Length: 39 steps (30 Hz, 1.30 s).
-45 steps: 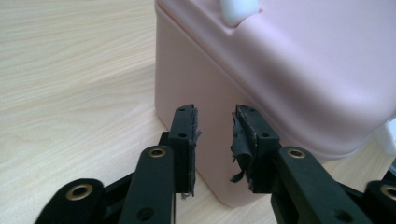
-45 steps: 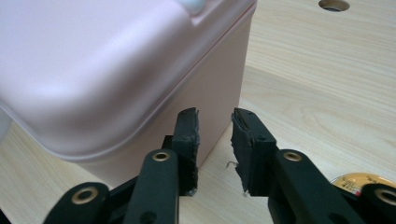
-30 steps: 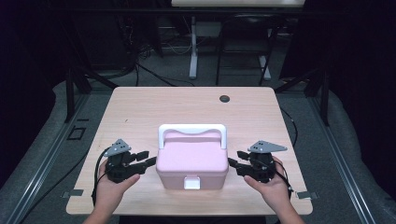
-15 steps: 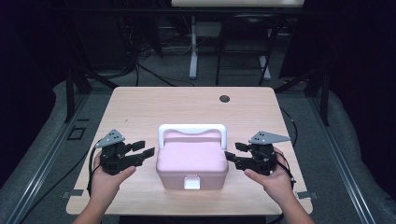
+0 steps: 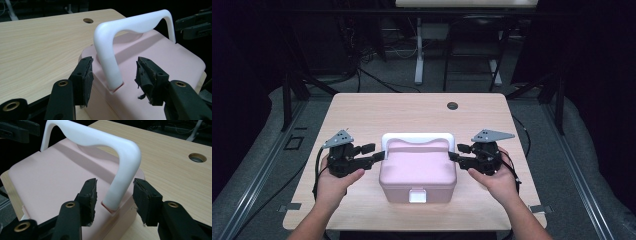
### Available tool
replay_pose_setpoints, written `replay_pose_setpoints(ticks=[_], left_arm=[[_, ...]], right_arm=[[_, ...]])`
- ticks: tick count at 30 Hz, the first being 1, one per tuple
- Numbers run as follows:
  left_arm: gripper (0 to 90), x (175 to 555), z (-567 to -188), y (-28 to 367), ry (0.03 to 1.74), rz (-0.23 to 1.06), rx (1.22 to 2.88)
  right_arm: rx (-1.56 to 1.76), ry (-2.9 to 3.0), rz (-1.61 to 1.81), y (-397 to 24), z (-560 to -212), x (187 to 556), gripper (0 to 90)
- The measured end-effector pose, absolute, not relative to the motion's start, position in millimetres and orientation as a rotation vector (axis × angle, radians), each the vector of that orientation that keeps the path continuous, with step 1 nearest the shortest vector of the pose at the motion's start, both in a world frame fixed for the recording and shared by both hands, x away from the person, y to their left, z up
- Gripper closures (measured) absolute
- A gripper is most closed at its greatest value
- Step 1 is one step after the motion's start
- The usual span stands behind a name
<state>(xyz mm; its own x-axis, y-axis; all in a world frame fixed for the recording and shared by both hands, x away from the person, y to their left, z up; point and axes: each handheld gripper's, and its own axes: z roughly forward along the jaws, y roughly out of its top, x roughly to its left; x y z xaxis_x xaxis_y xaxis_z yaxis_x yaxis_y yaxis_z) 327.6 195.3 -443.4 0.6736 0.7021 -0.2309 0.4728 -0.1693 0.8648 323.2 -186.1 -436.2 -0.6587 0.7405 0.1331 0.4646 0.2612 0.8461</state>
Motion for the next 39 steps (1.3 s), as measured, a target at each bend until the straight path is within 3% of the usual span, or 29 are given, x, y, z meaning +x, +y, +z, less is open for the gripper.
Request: replay_pose_setpoints(ticks=[9,26,39], left_arm=[[50.6,336,-451,186,0.943,0.268,1.824],[66.4,332,-455,180,0.932,0.34,1.827],[71.8,321,-457,180,0.92,0.363,1.802]], right_arm=[[1.131,2.247,1.366,-180,-446,334,53.3],[1.088,2.223,1.397,-181,-454,330,66.9],[1.04,2.198,1.404,-180,-455,321,71.8]])
